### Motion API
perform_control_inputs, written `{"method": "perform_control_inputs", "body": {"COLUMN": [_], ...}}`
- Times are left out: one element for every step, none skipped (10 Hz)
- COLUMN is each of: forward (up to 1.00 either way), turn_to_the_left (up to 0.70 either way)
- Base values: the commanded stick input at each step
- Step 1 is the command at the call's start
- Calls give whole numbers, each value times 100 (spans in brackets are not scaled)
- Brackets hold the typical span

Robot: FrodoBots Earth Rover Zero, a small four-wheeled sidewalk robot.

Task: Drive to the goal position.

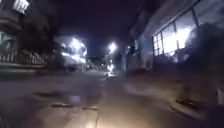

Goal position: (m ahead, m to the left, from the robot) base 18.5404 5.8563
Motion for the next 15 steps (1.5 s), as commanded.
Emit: {"method": "perform_control_inputs", "body": {"forward": [70, 70, 70, 70, 70, 70, 70, 70, 70, 70, 70, 70, 70, 70, 70], "turn_to_the_left": [0, 0, 0, 0, 0, 0, 0, 0, 0, 0, 0, 0, 0, 0, -12]}}
